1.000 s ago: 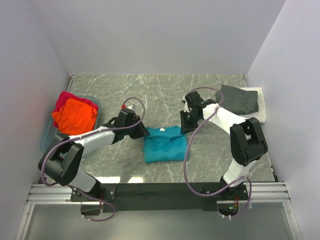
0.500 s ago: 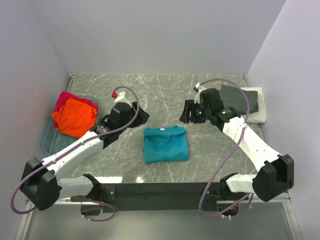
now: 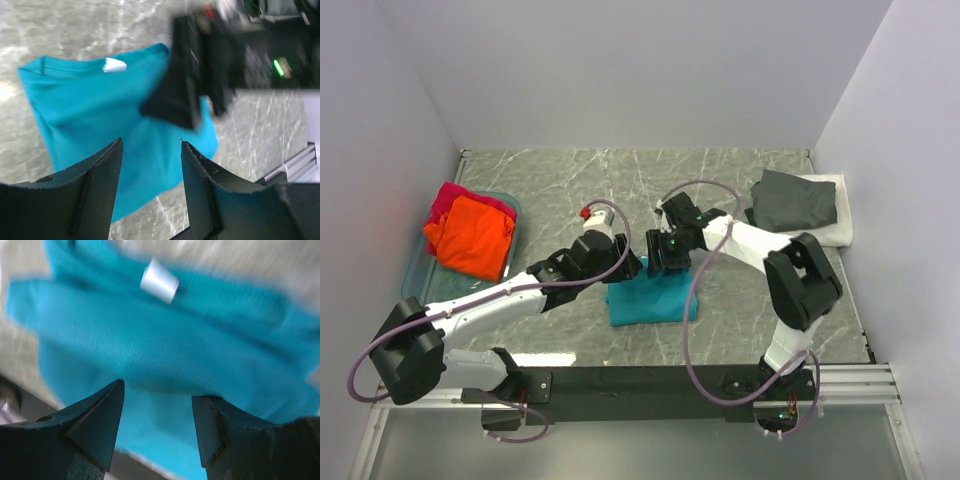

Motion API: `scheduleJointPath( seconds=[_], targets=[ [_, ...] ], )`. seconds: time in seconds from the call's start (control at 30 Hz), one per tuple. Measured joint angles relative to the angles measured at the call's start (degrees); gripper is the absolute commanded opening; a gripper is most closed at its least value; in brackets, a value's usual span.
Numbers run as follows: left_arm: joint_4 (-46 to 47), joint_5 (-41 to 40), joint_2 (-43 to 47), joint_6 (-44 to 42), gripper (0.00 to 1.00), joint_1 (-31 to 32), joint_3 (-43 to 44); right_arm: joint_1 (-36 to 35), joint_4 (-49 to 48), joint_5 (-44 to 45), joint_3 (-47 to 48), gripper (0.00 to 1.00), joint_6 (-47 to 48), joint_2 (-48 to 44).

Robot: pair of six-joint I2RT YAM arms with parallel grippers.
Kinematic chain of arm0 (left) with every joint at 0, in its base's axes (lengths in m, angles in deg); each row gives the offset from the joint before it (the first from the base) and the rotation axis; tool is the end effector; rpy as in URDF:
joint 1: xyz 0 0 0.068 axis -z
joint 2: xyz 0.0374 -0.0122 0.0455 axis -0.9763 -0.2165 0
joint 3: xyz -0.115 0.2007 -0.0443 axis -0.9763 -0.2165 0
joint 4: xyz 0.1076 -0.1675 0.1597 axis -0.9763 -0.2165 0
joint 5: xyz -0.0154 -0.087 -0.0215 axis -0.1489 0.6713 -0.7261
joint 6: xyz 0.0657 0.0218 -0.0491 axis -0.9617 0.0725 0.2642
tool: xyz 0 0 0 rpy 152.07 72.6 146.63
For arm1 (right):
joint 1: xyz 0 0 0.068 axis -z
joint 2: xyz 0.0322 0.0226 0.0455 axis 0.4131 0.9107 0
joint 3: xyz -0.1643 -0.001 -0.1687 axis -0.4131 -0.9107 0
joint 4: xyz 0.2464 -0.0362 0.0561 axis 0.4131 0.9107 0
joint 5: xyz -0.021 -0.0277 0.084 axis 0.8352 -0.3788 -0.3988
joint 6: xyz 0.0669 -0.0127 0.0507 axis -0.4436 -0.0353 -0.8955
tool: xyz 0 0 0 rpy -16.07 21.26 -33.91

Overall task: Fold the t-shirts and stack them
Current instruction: Fold the tshirt

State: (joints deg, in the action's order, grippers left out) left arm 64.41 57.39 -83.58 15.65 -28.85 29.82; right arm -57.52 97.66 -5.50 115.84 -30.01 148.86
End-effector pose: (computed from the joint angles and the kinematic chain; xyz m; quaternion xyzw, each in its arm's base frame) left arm 0.2175 -0.2275 0.1919 -0.0404 0.8746 -0.3068 0.3731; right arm 0.2847 0.2132 0.1212 -0.1368 0.9537 0.2357 0.1275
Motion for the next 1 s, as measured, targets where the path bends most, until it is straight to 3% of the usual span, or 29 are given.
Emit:
scheduleJointPath(
  seconds=[0.13,0.3,0.57,0.67,1.0],
  targets=[
    [1.51,0.07,-1.38,-0.83,0.55,2.38,0.13,1.92,-0.7,3.06,3.15,0.63,-0.42,2.38],
    [3.04,0.79,-6.23,-1.05,0.55,4.96,0.72,4.24,-1.77,7.45,2.84,0.63,-1.16,-2.64],
    [4.76,1.42,-18.25,-0.94,0.56,5.31,5.25,0.13,-5.25,9.99,-15.63,0.63,-5.81,-25.88],
    [3.98,0.13,-21.84,-0.66,0.56,5.33,7.98,-2.82,-4.61,9.66,-21.0,0.63,-8.07,-29.94],
    [1.88,-3.41,-26.32,2.93,0.57,5.31,10.4,-5.01,-9.38,9.42,-26.86,0.63,-11.39,-22.38]
  ],
)
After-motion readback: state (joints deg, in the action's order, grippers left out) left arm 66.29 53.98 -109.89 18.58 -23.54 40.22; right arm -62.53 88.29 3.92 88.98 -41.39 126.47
